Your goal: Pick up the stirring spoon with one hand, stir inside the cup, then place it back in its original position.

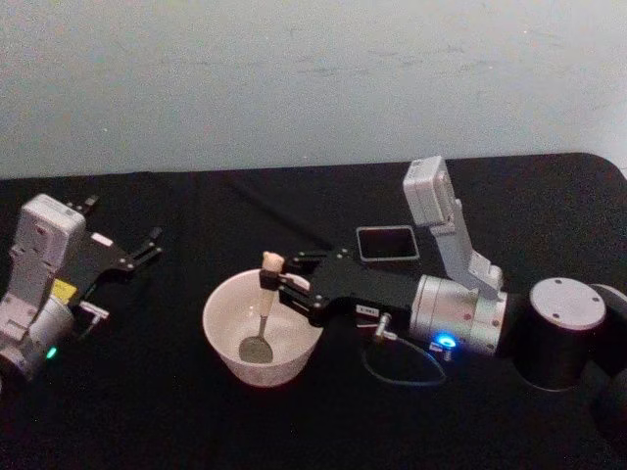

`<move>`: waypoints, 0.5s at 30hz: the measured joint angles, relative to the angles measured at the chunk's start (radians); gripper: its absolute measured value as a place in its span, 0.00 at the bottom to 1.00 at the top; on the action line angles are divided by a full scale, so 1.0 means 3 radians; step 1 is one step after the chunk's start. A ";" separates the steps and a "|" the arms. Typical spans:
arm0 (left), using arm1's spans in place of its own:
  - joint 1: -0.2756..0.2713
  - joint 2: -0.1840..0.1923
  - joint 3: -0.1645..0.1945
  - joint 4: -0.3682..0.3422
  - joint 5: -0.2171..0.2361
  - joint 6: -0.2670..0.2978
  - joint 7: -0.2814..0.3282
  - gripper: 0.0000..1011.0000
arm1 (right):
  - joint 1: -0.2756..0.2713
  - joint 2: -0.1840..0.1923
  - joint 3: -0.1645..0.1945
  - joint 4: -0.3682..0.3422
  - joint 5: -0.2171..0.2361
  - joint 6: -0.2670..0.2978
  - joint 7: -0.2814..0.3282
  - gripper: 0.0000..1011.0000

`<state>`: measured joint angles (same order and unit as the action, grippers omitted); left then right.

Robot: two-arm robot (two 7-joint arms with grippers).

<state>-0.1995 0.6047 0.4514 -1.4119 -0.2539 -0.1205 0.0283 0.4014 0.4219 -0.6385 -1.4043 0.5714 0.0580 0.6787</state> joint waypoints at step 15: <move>0.0000 0.0000 0.0000 0.0000 0.0000 0.0000 0.0000 0.99 | 0.0250 -0.0289 0.0020 0.0456 -0.0148 -0.0087 -0.0208 0.21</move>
<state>-0.1995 0.6047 0.4514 -1.4120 -0.2539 -0.1206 0.0283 0.4765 0.3352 -0.6324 -1.2675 0.5269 0.0319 0.6163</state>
